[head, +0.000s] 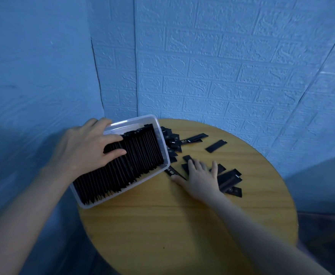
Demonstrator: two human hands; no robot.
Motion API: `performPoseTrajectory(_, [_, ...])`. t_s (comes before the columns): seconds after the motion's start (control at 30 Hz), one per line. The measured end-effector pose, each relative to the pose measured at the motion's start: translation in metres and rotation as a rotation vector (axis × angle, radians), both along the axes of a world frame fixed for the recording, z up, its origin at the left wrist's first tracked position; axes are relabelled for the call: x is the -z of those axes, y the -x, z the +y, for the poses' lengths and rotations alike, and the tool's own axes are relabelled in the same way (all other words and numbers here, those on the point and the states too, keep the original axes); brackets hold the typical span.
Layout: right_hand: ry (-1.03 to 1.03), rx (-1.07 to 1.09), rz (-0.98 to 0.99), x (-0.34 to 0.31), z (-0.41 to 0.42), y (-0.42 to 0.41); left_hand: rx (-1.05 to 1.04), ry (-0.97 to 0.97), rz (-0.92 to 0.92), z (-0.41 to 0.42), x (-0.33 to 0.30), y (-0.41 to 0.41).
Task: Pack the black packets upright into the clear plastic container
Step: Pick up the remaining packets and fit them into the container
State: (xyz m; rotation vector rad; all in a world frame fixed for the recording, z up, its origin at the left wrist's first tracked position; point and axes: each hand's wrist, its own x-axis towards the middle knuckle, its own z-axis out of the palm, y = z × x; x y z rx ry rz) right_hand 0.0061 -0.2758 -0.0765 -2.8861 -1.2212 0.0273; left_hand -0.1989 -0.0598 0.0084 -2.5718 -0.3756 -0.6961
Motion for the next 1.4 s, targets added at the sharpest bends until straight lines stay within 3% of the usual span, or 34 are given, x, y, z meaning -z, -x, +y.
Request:
performPoseTrajectory(0.23, [-0.274,-0.318,-0.34,0.021,-0.029,0.041,0.03,-0.008,-0.011,-0.003,0.0,0.002])
performPoseTrajectory(0.5, [-0.214,-0.598,-0.051,0.021,-0.108,0.056,0.022,0.011,-0.016,-0.004,0.0,0.003])
performPoseTrajectory(0.7, [-0.307,-0.566,-0.036,0.01,-0.157,0.024,0.024,0.018,-0.006,-0.006,-0.001,0.003])
performPoseTrajectory(0.93, [-0.383,-0.539,0.063,0.006,-0.156,-0.034,0.03,0.011,-0.013,-0.006,-0.001,0.003])
performPoseTrajectory(1.1, [-0.12,-0.479,0.137,-0.013,-0.118,-0.076,0.019,0.019,-0.001,-0.005,-0.001,0.002])
performPoseTrajectory(1.23, [0.023,-0.41,0.317,-0.009,-0.093,-0.085,0.013,0.022,-0.01,-0.004,-0.001,0.003])
performPoseTrajectory(1.4, [-0.178,-0.368,0.256,0.011,-0.091,-0.073,0.019,0.004,-0.017,-0.005,-0.002,0.003])
